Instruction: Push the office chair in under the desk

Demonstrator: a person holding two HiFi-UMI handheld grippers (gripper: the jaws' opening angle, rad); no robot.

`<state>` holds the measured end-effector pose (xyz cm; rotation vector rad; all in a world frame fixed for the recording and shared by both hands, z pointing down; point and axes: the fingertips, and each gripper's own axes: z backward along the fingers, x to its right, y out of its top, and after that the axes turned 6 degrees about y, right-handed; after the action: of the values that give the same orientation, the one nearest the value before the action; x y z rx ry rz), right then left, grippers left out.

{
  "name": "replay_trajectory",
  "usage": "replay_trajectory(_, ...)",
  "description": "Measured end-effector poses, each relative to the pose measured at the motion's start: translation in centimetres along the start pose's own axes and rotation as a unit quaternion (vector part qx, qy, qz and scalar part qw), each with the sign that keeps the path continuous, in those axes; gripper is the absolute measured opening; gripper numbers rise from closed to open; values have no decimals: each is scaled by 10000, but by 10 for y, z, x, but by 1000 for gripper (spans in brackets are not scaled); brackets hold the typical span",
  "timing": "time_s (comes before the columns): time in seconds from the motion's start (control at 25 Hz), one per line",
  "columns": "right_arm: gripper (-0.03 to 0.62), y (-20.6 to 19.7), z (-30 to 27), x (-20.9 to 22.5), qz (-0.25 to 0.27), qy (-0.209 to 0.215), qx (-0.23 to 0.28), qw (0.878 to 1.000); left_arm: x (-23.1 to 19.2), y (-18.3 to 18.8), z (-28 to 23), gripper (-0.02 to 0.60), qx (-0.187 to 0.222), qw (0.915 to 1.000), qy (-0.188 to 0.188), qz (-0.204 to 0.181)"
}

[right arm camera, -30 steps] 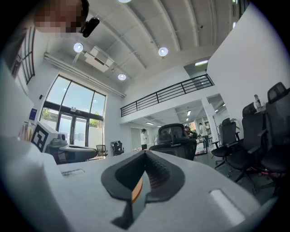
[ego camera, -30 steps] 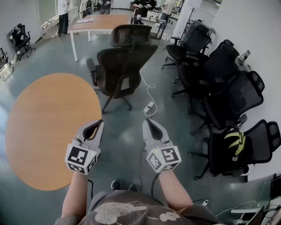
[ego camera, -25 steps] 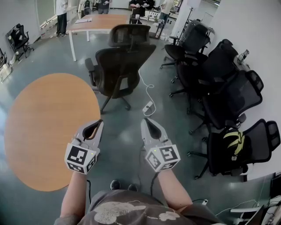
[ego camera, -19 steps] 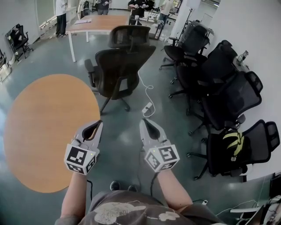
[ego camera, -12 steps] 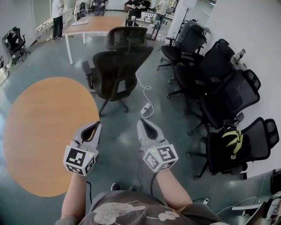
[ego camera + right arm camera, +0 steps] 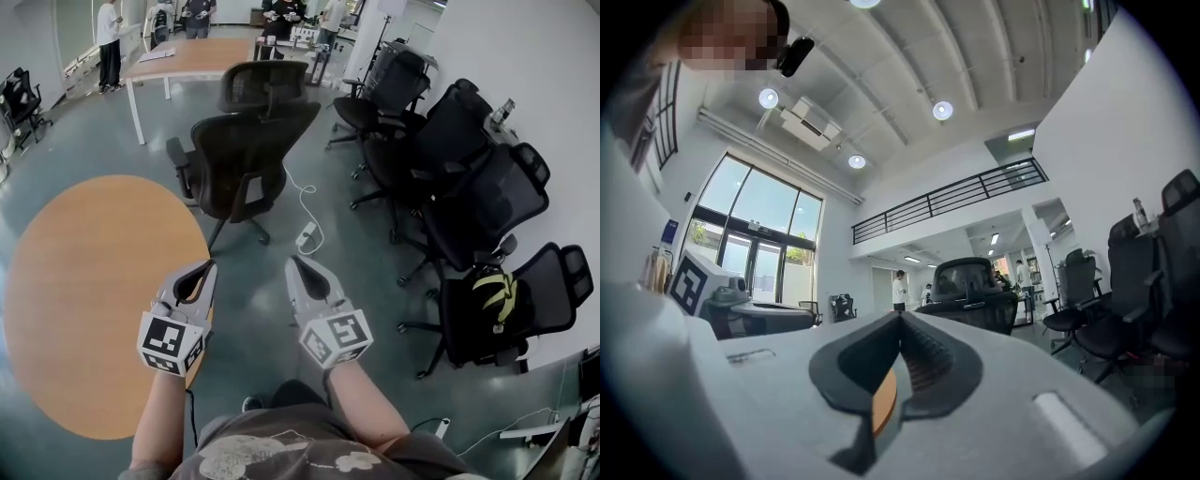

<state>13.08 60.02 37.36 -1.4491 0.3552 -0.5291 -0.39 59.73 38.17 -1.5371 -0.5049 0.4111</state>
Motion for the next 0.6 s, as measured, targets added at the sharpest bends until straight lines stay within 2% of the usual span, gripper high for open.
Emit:
replay_trajectory(0.28, -8, -8, -25, 48, -84, -152, -60, 9998, -14, 3, -45, 17, 53, 10000, 34, -65)
replay_trajectory(0.6, -8, -6, -93, 123, -112, 202, 0, 9997, -49, 4, -125, 17, -48, 9982, 591, 7)
